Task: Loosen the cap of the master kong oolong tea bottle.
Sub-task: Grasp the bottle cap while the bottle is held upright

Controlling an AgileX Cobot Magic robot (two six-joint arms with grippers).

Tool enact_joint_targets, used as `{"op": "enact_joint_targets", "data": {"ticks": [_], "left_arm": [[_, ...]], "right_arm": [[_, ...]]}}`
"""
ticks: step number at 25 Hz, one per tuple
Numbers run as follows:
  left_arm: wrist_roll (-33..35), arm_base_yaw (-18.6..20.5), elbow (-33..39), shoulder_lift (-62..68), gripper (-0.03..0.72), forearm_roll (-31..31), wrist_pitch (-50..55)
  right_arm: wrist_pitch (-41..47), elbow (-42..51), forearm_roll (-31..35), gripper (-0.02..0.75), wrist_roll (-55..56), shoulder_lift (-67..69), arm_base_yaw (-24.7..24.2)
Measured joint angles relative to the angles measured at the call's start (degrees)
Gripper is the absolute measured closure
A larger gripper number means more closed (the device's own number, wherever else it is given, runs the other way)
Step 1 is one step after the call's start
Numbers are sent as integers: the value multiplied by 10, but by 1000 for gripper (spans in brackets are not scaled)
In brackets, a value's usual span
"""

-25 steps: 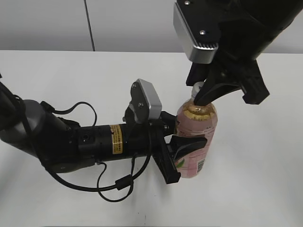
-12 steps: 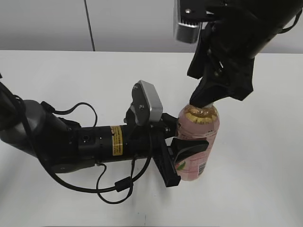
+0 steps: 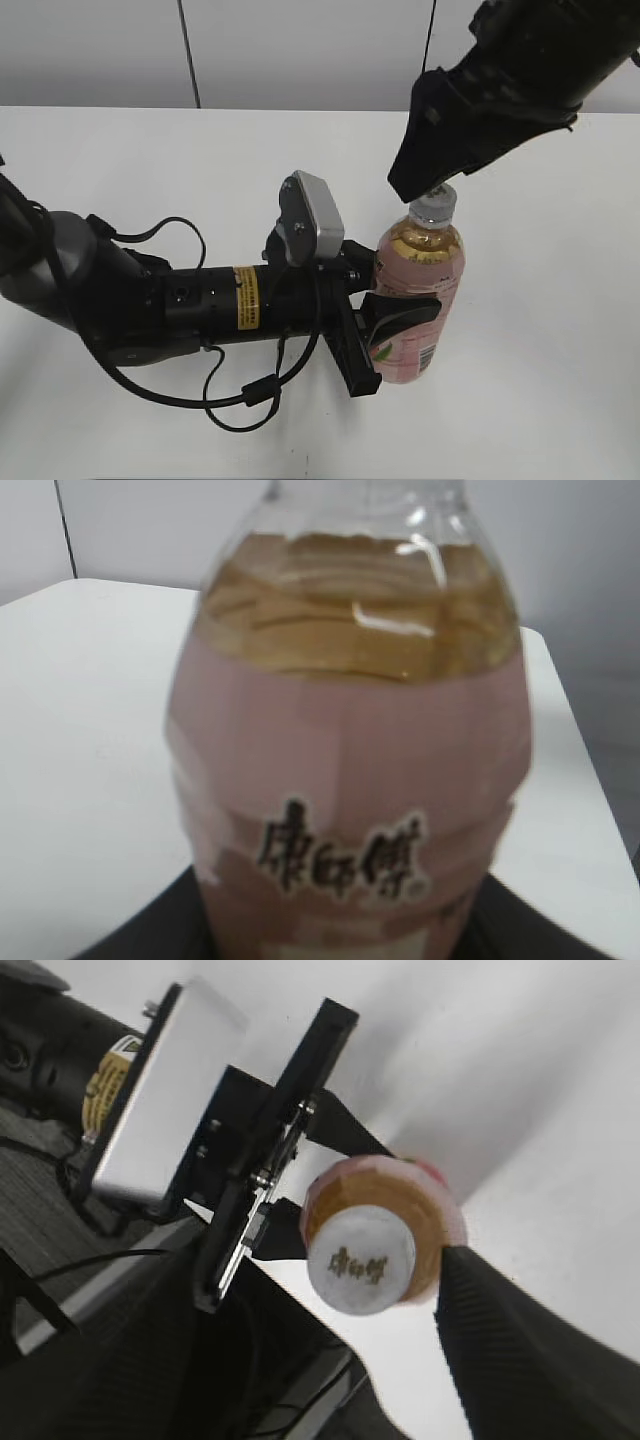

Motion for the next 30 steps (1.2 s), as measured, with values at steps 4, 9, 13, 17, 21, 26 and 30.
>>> {"op": "enact_joint_targets", "data": {"ticks": [4,9,13,17,21,26,30], "left_arm": [[0,0,0,0,408,0,0],[0,0,0,0,408,0,0],[0,0,0,0,408,0,0],[0,0,0,0,408,0,0],[0,0,0,0,408,0,0],[0,0,0,0,408,0,0],[0,0,0,0,408,-1,0]], "right_arm": [[24,0,-24,174,135,0,0],[32,0,-47,183,195,1,0],[21,0,-46,183,201,18,0],[14,0,-43,204,202,32,0],[12,0,-42,323,202,34,0],[13,-2,-28,456,188,43,0],[17,-5,-27,456,158,46,0]]}}
